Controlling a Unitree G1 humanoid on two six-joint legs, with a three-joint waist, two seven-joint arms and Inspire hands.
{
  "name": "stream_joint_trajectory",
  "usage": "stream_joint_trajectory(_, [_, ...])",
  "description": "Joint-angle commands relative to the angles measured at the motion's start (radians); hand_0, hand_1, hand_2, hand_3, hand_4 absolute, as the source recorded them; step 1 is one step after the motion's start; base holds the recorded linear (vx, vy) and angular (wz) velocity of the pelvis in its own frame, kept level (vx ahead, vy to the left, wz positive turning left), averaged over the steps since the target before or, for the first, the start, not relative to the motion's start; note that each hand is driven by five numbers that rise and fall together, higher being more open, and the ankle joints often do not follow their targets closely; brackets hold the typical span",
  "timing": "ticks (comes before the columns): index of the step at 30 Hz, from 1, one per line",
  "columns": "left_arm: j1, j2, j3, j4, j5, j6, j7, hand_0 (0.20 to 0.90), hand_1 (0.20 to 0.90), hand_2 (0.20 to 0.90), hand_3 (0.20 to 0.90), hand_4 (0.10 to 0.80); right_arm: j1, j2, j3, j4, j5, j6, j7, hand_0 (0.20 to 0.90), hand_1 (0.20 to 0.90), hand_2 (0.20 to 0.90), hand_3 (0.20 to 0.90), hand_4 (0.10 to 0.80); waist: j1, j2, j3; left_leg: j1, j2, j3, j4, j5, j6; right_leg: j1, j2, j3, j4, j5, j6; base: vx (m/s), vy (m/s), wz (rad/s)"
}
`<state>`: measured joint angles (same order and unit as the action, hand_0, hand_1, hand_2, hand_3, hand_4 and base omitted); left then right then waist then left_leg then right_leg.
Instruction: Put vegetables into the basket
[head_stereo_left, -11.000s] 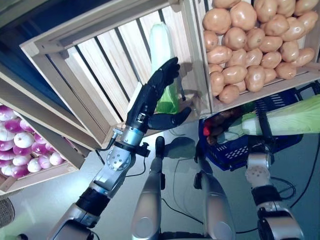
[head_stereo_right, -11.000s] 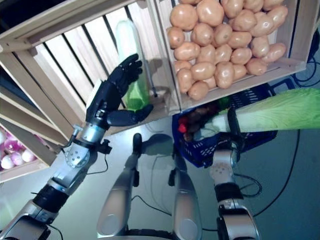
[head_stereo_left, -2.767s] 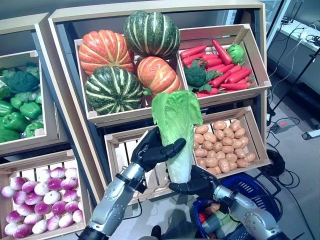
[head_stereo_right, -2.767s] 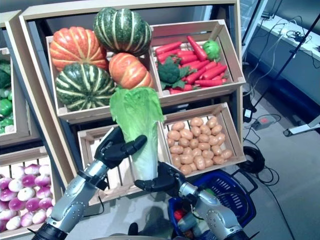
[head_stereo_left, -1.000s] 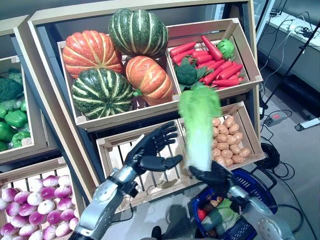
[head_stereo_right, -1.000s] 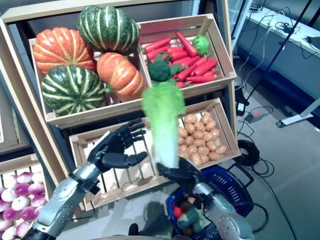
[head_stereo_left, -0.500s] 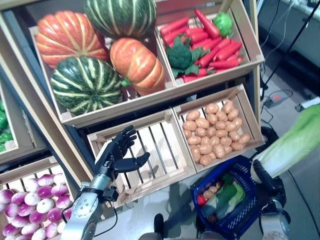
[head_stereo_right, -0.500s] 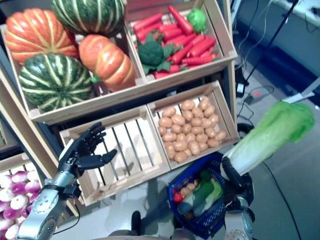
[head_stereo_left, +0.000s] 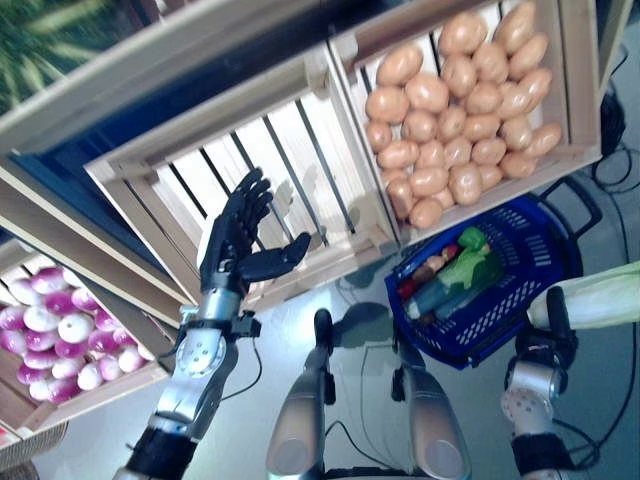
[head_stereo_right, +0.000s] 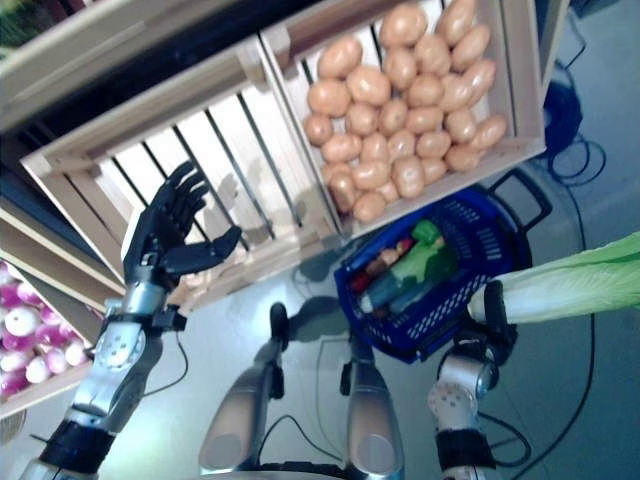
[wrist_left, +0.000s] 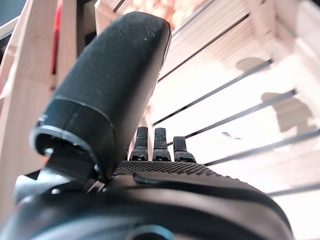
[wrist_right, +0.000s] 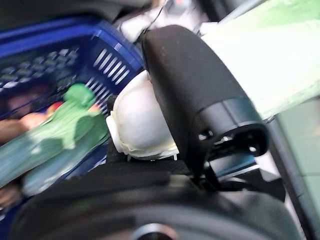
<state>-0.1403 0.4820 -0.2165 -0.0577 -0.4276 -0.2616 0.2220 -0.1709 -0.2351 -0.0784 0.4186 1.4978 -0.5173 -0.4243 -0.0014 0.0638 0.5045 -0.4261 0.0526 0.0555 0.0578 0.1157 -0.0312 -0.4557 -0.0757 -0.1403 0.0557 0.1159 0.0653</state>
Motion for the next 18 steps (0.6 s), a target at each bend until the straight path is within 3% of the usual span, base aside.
stream_joint_trajectory(1, [-0.041, 0.015, 0.041, -0.082, 0.038, -0.158, 0.064, 0.900, 0.900, 0.900, 0.900, 0.800, -0.012, -0.058, -0.005, -0.057, -0.040, -0.039, 0.025, 0.300, 0.300, 0.300, 0.300, 0.400, 0.029, -0.017, 0.015, -0.149, -0.087, -0.052, 0.148, -0.041, -0.005, -0.051, -0.005, -0.044, 0.146, -0.065, -0.017, -0.074, -0.056, 0.04])
stream_joint_trajectory(8, [-0.100, -0.003, -0.027, -0.063, 0.002, -0.152, 0.021, 0.900, 0.900, 0.900, 0.900, 0.800, -0.147, -0.112, 0.059, 0.080, -0.056, 0.129, 0.018, 0.300, 0.300, 0.300, 0.300, 0.400, 0.054, 0.000, 0.015, -0.304, -0.114, -0.065, 0.236, -0.047, 0.011, -0.237, -0.037, -0.029, 0.249, -0.068, -0.008, -0.048, -0.002, 0.18])
stream_joint_trajectory(11, [-0.130, -0.011, -0.050, -0.052, -0.021, -0.156, 0.007, 0.900, 0.900, 0.900, 0.900, 0.800, -0.236, -0.140, 0.067, 0.228, -0.051, 0.186, 0.045, 0.300, 0.300, 0.300, 0.300, 0.400, 0.067, 0.018, 0.015, -0.341, -0.122, -0.068, 0.248, -0.047, 0.014, -0.285, -0.041, -0.024, 0.270, -0.068, -0.010, -0.026, 0.011, 0.13])
stream_joint_trajectory(18, [-0.198, -0.023, -0.077, -0.029, -0.048, -0.148, 0.012, 0.900, 0.900, 0.900, 0.900, 0.800, -0.435, -0.230, 0.036, 0.566, -0.060, 0.412, 0.060, 0.300, 0.300, 0.300, 0.300, 0.400, 0.106, 0.053, 0.015, -0.381, -0.142, -0.081, 0.263, -0.047, 0.019, -0.334, -0.047, -0.029, 0.292, -0.068, -0.012, -0.022, 0.000, 0.07])
